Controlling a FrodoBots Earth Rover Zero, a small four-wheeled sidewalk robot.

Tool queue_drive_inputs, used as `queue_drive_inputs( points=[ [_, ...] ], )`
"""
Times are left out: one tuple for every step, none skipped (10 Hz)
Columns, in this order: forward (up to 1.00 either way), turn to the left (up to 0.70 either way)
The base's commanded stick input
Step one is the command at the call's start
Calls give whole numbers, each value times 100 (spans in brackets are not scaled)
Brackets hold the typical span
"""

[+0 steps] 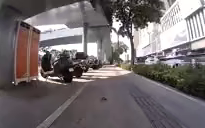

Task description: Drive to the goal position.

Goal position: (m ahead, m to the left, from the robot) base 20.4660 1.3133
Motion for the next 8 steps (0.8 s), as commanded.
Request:
queue_drive_inputs(
  points=[
    [70, 0],
    [70, 0],
    [70, 0],
    [70, 0],
    [70, 0],
    [70, 0],
    [70, 0],
    [70, 0]
  ],
)
